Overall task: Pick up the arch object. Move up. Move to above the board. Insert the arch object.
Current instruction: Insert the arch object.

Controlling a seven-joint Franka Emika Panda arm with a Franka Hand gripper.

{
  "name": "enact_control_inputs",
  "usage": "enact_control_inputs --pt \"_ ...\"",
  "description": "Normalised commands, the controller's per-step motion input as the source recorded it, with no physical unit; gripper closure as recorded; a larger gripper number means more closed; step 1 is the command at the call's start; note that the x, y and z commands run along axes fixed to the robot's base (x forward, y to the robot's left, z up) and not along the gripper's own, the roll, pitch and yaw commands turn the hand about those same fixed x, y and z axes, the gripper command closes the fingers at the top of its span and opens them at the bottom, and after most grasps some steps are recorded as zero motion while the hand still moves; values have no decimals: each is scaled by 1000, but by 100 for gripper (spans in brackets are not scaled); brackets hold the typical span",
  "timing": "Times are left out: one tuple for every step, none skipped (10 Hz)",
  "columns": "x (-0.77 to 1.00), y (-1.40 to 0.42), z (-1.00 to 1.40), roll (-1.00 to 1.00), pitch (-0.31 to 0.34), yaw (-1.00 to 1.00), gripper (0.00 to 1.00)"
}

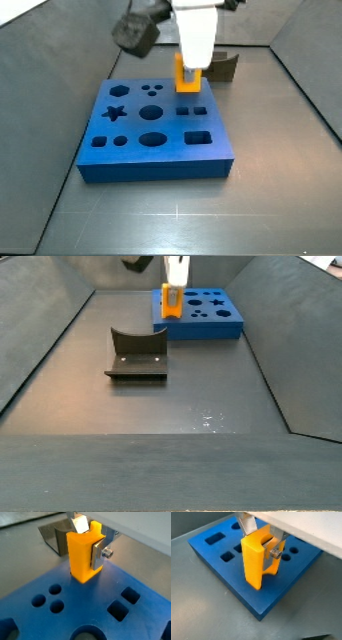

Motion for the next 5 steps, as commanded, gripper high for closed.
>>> enact_control_inputs --pt "223 -163 -846 23 -24 0 100" --pt "243 -97 -651 0 -23 -46 100" --pt "91 0 -140 -94 -73 -109 100" --pt "0 0 0 -6 -6 0 100" --pt "0 0 0 0 0 0 100"
